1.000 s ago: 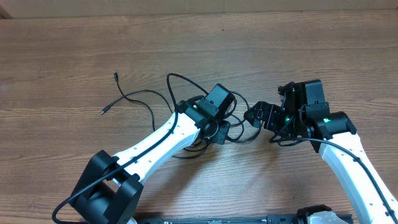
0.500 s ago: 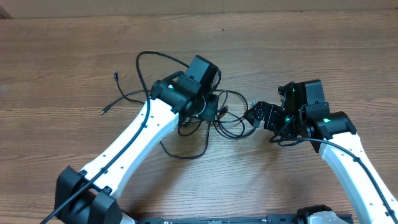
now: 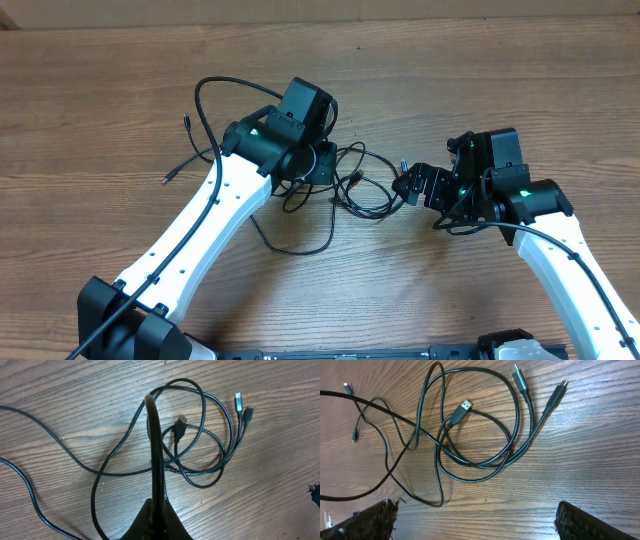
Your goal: Untangle cables
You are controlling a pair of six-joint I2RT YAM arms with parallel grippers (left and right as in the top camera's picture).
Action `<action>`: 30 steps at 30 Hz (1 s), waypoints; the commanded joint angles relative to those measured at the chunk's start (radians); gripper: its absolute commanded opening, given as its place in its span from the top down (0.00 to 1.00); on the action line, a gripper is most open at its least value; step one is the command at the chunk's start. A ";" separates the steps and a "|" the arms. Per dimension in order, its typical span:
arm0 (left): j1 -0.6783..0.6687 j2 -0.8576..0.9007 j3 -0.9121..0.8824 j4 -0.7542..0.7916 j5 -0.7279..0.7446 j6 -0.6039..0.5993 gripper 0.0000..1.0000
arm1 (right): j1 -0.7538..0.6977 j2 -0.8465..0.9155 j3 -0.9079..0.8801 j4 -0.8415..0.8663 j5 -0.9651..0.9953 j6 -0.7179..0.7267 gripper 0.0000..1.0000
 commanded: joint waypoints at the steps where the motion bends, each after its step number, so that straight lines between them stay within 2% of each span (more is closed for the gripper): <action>1: 0.004 -0.031 0.030 0.004 0.001 0.022 0.96 | -0.002 0.001 0.028 0.007 -0.001 -0.001 0.00; 8: 0.004 -0.031 0.030 -0.001 0.021 0.021 0.96 | -0.002 0.001 0.028 0.123 -0.016 0.000 0.00; 15: 0.009 -0.032 0.080 -0.003 0.032 0.022 0.96 | -0.002 0.002 0.028 0.277 -0.316 0.000 0.00; 18: 0.011 -0.032 0.130 -0.005 0.032 0.021 0.96 | 0.008 0.005 0.028 0.315 -0.367 0.000 0.00; 19: 0.011 -0.032 0.149 -0.006 0.039 0.022 0.96 | 0.015 0.008 0.028 0.323 -0.363 0.000 0.12; 20: 0.011 -0.032 0.161 -0.006 0.048 0.022 0.96 | 0.023 0.012 0.028 0.328 -0.357 0.009 0.18; 27: 0.011 -0.032 0.211 -0.006 0.098 0.021 0.96 | 0.113 0.111 0.028 0.342 -0.110 0.408 0.18; 30: 0.011 -0.032 0.216 -0.008 0.101 0.021 0.96 | 0.145 0.171 0.028 0.421 -0.102 0.501 0.18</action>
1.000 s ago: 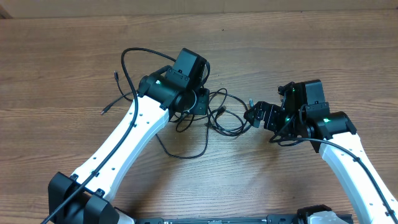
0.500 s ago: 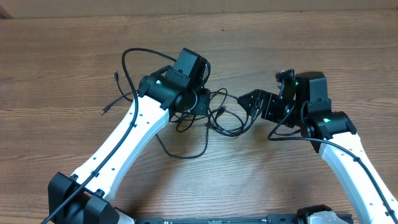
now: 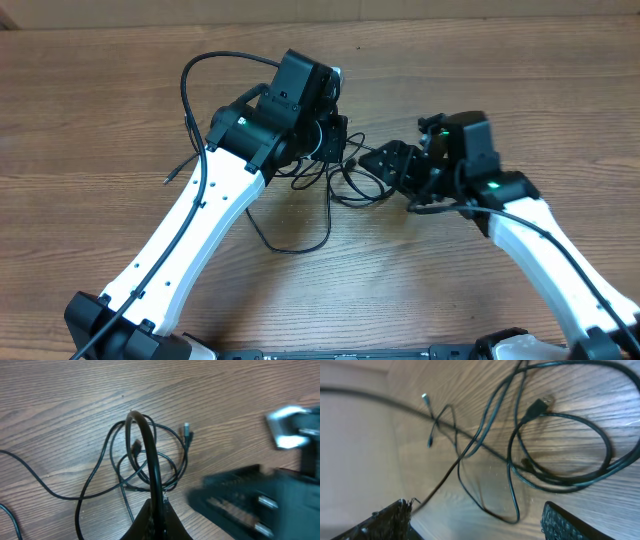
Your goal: Untangle cables
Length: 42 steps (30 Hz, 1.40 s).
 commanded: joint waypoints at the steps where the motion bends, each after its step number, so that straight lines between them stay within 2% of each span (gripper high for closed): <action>1: 0.011 -0.028 0.035 0.001 0.033 0.021 0.96 | 0.035 0.058 0.026 0.072 0.066 0.196 0.18; 4: 0.011 -0.028 0.035 0.002 0.082 0.021 0.96 | 0.069 0.107 0.027 0.166 0.065 0.251 0.18; 7: 0.011 -0.028 0.035 0.004 0.110 0.022 0.96 | 0.100 0.148 0.027 0.232 0.096 0.260 0.29; 9: 0.011 -0.028 0.035 0.006 0.110 0.022 0.96 | 0.117 0.173 0.026 0.235 0.163 0.324 0.32; 13: 0.011 -0.028 0.035 0.017 0.117 0.005 0.96 | 0.132 0.217 0.026 0.244 0.272 0.429 0.31; 17: 0.011 -0.028 0.035 0.031 0.203 -0.004 0.96 | 0.132 0.262 0.026 0.305 0.311 0.433 0.33; 19: 0.011 -0.028 0.035 0.039 0.246 -0.004 0.96 | 0.132 0.285 0.026 0.332 0.323 0.433 0.44; 21: 0.011 -0.028 0.035 0.040 0.270 -0.004 0.96 | 0.132 0.303 0.026 0.330 0.335 0.431 0.64; 23: 0.011 -0.029 0.035 0.038 0.270 -0.004 0.96 | 0.132 0.310 0.026 0.307 0.363 0.421 0.73; 26: 0.012 -0.035 0.035 0.031 0.268 -0.004 0.96 | 0.129 0.310 0.027 0.254 0.409 0.378 0.93; 27: 0.017 -0.039 0.035 0.032 0.267 -0.003 0.96 | 0.124 0.310 0.026 0.239 0.409 0.364 0.96; 32: 0.091 -0.087 0.077 0.032 0.230 0.023 0.96 | 0.063 0.309 0.027 0.113 0.409 0.306 0.96; 37: 0.232 -0.143 0.165 0.058 0.227 0.053 0.96 | -0.075 0.309 0.027 -0.048 0.416 0.160 0.96; 42: 0.367 -0.185 0.185 0.116 0.234 0.022 0.96 | -0.224 0.309 0.027 -0.204 0.542 0.054 0.96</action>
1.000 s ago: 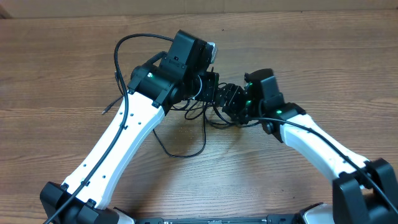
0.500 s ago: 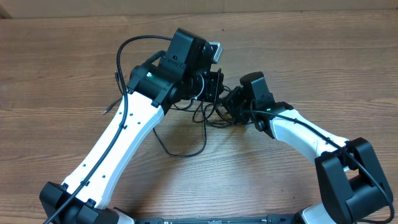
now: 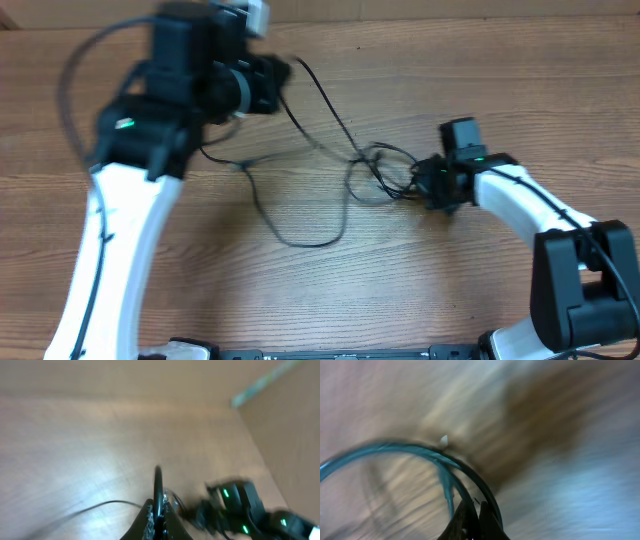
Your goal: Untangle cables
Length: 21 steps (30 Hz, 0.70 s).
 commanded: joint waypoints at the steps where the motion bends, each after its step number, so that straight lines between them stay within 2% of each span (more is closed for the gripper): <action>1: 0.073 -0.048 0.039 0.024 0.001 0.000 0.96 | -0.089 0.005 0.012 -0.055 0.138 -0.119 0.96; 7: 0.192 -0.056 0.040 0.134 -0.001 0.031 0.96 | -0.247 0.005 0.012 -0.125 0.260 -0.185 0.96; 12: 0.301 -0.055 0.040 0.260 0.000 0.031 0.96 | -0.348 0.006 0.012 -0.130 0.279 -0.206 0.96; 21: 0.398 -0.056 0.078 0.472 -0.004 0.062 0.96 | -0.386 0.006 0.012 -0.146 0.279 -0.206 0.94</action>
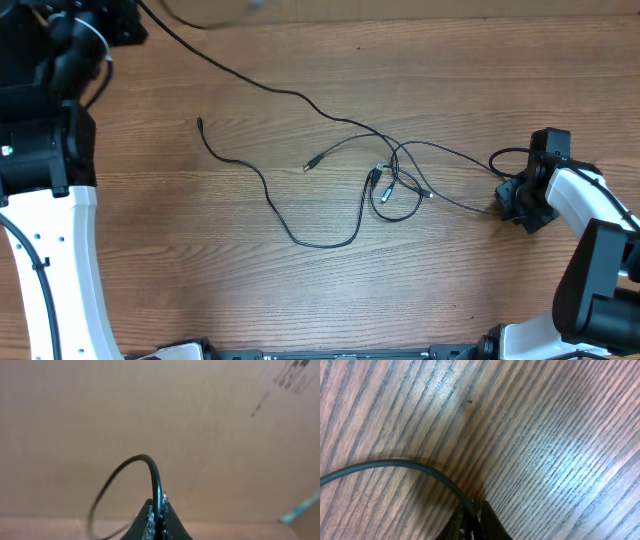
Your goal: Untangle cables
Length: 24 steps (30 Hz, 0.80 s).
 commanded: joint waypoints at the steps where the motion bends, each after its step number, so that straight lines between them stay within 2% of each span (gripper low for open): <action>1: 0.031 -0.010 0.074 0.035 -0.009 0.046 0.96 | 0.000 0.005 0.012 -0.005 0.021 -0.008 0.92; 4: 0.054 -0.010 0.151 0.021 -0.110 0.088 0.96 | 0.000 0.005 0.012 -0.025 0.058 -0.008 0.92; 9: 0.085 -0.010 0.287 -0.086 -0.381 0.156 0.96 | -0.002 0.005 0.012 -0.058 0.237 -0.008 0.91; 13: 0.108 -0.010 0.318 -0.164 -0.472 0.167 0.96 | -0.002 0.005 0.012 -0.061 0.272 -0.002 0.88; 19: 0.118 0.046 0.317 -0.341 -0.414 0.087 0.96 | -0.002 0.005 0.012 -0.056 0.094 0.000 0.63; 23: 0.118 0.120 0.317 -0.442 -0.276 0.069 0.96 | 0.002 0.005 0.012 -0.056 -0.020 0.000 0.57; 24: 0.117 0.142 0.317 -0.459 -0.260 0.069 0.96 | 0.002 0.005 0.012 -0.056 -0.042 0.000 0.53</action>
